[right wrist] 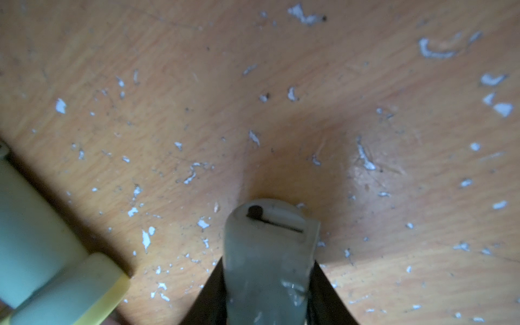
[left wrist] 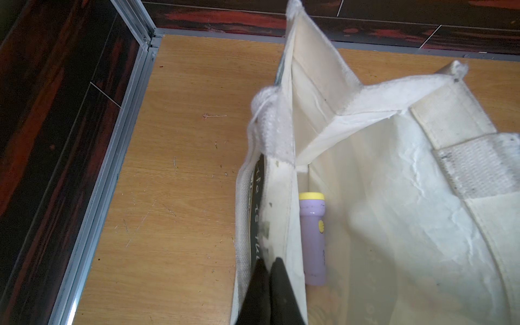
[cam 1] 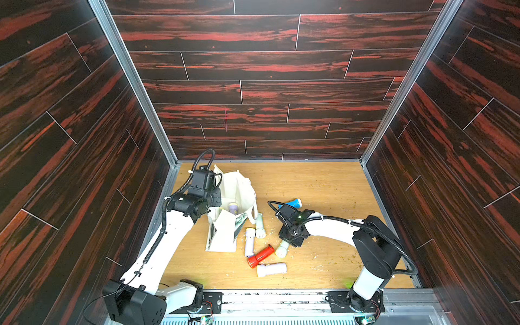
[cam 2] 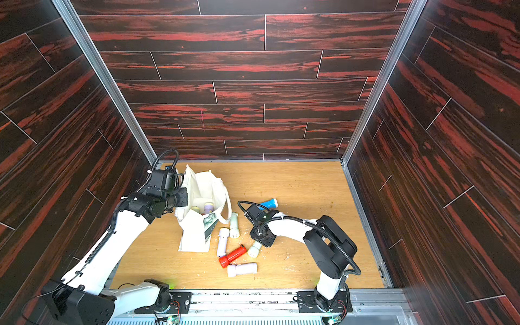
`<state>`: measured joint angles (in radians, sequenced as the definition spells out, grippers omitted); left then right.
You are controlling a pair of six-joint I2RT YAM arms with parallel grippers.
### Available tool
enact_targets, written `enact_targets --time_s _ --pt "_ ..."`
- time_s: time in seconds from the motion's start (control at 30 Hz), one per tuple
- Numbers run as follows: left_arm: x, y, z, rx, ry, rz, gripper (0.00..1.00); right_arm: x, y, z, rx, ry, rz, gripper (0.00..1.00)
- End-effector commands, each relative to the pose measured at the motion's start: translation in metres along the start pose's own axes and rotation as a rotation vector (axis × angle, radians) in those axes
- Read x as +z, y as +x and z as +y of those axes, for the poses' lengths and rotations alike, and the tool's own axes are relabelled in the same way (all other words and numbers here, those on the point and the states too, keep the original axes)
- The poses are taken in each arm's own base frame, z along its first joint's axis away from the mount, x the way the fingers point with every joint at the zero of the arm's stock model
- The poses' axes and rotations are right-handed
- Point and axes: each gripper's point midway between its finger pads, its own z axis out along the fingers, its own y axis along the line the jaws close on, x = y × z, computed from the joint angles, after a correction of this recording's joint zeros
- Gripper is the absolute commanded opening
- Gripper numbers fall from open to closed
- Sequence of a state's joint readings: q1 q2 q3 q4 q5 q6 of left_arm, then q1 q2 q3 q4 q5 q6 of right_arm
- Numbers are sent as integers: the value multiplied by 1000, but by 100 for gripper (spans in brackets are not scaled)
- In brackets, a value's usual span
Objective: Put the flashlights into the tote bags
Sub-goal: Pick up the flashlight from the center of the board.
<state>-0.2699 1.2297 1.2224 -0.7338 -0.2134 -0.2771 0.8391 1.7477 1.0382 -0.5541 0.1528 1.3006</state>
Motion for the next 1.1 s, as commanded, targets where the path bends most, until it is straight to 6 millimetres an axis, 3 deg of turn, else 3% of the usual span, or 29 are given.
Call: enact_targets --time_s 0.0,0.4,0.6,0.67,1.07 --pt "-9 0 -5 10 31 4 0 -14 -8 -6 22 7 -43 34" --pt "-17 -7 -23 -33 147 -18 0 -97 -43 5 12 -174 -270 23" --pt "-17 -8 -34 -44 203 -15 0 -139 -52 25 -61 -329 -352 9" --pt "-19 -9 -38 -44 230 -16 0 -154 -53 37 -103 -411 -377 0" --pt "-26 -8 -67 -59 408 -8 0 -215 -52 83 -371 -630 -482 0"
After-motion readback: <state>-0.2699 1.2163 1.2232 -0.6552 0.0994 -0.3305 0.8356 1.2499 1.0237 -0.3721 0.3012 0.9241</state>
